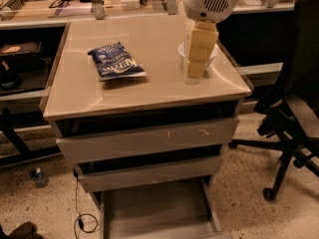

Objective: Place blue chip bag into bottom drawer

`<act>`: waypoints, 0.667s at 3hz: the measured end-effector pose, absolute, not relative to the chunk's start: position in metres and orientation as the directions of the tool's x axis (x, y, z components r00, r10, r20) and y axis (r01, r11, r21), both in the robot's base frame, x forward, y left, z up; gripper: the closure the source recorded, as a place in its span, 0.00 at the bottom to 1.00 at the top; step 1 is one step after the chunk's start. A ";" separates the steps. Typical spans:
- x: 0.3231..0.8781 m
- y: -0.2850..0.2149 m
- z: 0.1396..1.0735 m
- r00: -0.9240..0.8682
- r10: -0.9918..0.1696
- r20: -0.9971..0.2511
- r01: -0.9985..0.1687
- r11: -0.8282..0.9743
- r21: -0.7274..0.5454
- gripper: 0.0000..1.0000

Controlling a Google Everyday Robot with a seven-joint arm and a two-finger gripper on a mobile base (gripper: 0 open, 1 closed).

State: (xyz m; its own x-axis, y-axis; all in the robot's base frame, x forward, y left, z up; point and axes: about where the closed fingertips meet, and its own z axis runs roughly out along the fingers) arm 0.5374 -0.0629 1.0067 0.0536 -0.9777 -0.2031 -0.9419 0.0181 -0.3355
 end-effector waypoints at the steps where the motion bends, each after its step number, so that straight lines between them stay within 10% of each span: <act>1: 0.537 -0.063 1.007 0.053 -0.978 -0.203 -0.942 0.019 -0.336 0.00; 2: 0.543 -0.057 1.007 0.070 -0.975 -0.213 -0.936 0.010 -0.352 0.00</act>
Offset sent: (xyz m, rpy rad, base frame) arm 0.0106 0.0106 -0.0012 0.0196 -0.0264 0.0302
